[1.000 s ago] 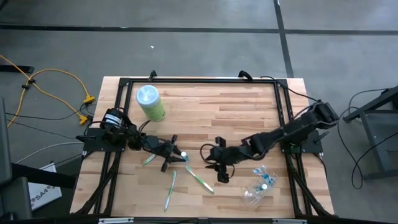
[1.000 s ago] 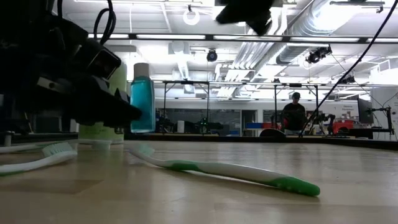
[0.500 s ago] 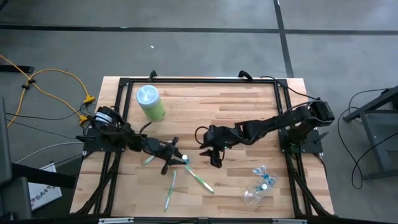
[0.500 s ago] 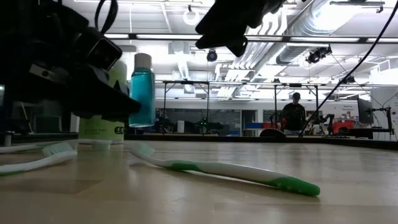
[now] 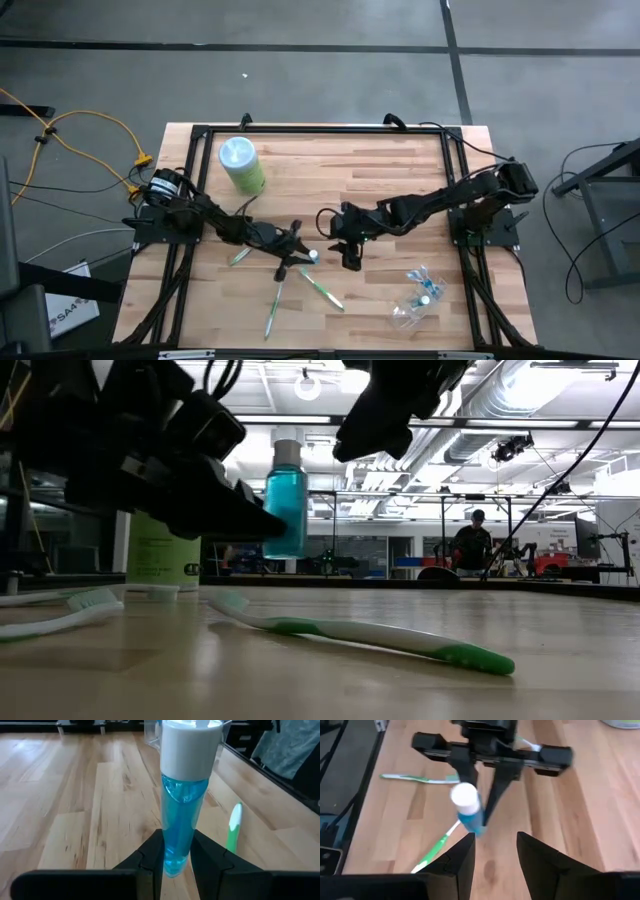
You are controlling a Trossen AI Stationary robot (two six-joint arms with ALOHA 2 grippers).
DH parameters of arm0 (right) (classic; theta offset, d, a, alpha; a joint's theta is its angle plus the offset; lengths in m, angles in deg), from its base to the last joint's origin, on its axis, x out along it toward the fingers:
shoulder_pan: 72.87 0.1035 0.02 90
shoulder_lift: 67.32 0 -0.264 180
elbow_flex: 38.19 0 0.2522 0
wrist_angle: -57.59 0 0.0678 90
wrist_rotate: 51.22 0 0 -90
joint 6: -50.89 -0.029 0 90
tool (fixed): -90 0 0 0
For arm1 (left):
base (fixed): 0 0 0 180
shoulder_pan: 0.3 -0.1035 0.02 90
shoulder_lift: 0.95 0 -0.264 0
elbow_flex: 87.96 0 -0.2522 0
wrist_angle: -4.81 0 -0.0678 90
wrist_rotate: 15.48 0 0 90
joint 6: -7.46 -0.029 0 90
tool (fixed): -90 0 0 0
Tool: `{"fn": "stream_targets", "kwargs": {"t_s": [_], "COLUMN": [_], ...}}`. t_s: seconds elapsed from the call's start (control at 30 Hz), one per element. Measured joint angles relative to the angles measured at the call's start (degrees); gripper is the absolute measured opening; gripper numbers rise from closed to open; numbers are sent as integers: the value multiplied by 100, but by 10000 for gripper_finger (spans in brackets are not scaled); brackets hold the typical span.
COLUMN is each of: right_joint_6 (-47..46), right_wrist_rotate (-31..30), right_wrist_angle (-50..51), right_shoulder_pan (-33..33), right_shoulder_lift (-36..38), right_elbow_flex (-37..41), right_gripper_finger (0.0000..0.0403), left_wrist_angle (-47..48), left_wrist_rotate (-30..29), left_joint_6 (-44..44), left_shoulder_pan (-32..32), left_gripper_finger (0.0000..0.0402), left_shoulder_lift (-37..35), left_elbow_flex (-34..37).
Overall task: Pick & Place toothbrushing station
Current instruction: Put the blue mouthwash bottle into the middle section of the transparent organizer
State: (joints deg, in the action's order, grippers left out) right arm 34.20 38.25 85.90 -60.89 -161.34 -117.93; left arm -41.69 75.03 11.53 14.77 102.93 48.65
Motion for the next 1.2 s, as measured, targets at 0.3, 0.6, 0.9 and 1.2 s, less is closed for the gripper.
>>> {"fn": "stream_targets", "kwargs": {"t_s": [0.3,0.6,0.9,1.2], "right_joint_6": [-111,-122,-132,-122], "right_wrist_rotate": [-28,-92,-408,-536], "right_wrist_angle": [-3,135,323,350], "right_shoulder_pan": [194,324,416,416], "right_shoulder_lift": [-9,-11,-11,-11], "right_elbow_flex": [0,0,0,2], "right_gripper_finger": [136,153,193,203], "left_wrist_angle": [908,1341,1371,1421], "left_wrist_rotate": [-5,-11,-371,-426], "left_joint_6": [-265,-293,11,71], "left_shoulder_pan": [0,-35,-72,-72], "left_gripper_finger": [73,73,73,73], "left_shoulder_lift": [0,0,0,0], "left_elbow_flex": [-657,-1016,-1126,-1252]}}
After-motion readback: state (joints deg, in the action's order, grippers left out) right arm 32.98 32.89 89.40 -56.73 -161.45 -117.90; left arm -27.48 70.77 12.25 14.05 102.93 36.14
